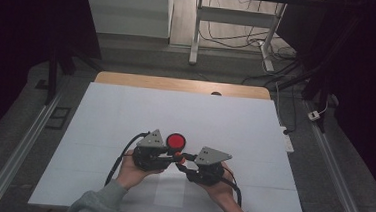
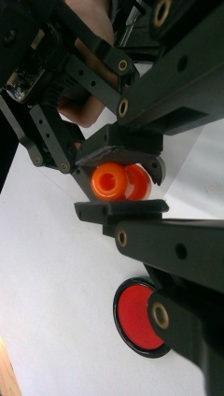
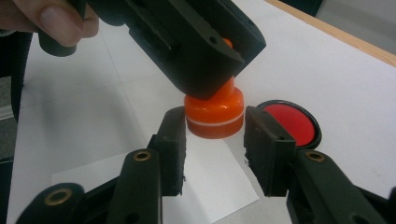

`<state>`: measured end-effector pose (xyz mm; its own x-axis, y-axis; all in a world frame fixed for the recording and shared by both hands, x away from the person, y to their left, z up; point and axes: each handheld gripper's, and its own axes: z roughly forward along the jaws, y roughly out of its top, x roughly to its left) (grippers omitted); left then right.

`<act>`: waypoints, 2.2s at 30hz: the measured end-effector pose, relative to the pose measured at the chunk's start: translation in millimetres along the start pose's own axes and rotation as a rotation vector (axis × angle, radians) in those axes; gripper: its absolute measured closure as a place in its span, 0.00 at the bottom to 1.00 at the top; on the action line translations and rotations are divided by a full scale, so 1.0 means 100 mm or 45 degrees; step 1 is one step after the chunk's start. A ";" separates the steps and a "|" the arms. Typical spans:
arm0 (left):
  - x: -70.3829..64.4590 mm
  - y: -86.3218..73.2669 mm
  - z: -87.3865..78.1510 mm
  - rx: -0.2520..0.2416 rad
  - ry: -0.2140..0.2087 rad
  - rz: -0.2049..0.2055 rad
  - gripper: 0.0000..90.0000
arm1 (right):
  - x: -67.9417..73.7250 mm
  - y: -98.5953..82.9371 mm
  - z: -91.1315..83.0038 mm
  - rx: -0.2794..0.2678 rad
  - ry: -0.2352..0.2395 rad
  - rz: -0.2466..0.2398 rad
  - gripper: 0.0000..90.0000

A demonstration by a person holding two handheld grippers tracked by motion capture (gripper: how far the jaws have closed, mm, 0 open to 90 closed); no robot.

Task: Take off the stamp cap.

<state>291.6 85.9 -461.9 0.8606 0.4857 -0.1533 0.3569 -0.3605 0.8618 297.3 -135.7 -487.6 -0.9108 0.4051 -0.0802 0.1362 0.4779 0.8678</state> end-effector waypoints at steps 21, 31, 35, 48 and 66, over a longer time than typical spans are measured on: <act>0.01 0.00 0.00 0.014 -0.005 -0.005 0.80 | 0.01 -0.01 0.01 0.017 0.001 -0.028 0.71; 0.02 -0.01 0.00 0.019 -0.011 -0.024 0.81 | 0.03 -0.01 0.00 0.011 -0.029 -0.066 0.71; 0.02 -0.01 0.01 0.030 -0.010 -0.027 0.81 | 0.03 -0.02 0.02 0.017 -0.026 -0.064 0.71; 0.01 -0.02 0.02 0.028 0.004 -0.027 0.81 | 0.05 -0.04 0.02 0.025 -0.045 -0.068 0.72; 0.00 -0.03 0.01 -0.012 0.001 -0.031 0.81 | 0.03 -0.06 0.00 -0.025 -0.021 -0.025 0.73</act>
<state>291.0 86.6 -464.6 0.8512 0.4952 -0.1738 0.3744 -0.3410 0.8623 294.1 -137.7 -493.5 -0.9067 0.4083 -0.1052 0.1104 0.4708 0.8753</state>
